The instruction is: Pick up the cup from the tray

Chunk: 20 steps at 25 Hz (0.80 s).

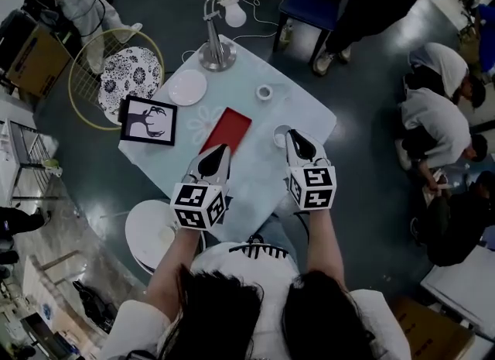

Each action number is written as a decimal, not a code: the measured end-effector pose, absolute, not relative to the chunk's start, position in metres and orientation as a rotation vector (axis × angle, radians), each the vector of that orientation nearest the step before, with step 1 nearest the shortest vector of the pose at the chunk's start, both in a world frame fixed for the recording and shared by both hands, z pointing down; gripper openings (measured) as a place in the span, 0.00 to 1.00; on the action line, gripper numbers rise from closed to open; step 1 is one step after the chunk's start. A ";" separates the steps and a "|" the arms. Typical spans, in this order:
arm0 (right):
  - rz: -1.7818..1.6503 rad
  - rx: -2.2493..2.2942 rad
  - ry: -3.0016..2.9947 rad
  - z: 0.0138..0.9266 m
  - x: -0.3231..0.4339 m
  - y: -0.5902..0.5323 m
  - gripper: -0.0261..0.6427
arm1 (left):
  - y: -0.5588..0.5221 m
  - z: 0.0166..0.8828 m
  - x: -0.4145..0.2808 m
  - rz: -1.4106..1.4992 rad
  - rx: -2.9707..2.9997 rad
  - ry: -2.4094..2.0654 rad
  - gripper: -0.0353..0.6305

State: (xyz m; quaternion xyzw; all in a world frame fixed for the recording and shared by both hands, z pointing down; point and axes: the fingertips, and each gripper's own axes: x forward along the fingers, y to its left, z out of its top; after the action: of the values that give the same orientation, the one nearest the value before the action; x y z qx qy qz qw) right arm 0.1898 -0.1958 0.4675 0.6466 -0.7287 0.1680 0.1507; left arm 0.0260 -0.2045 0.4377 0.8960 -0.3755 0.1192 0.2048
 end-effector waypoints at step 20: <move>0.483 1.914 -2.045 0.461 0.164 -0.151 0.07 | -0.169 0.425 0.009 0.268 2.536 -1.040 0.05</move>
State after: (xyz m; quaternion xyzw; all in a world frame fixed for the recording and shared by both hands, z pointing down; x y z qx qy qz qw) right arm 0.1635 -0.1506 0.4610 0.6659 -0.7114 0.1682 0.1493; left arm 0.0091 -0.1685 0.4248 0.9035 -0.3706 0.0954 0.1927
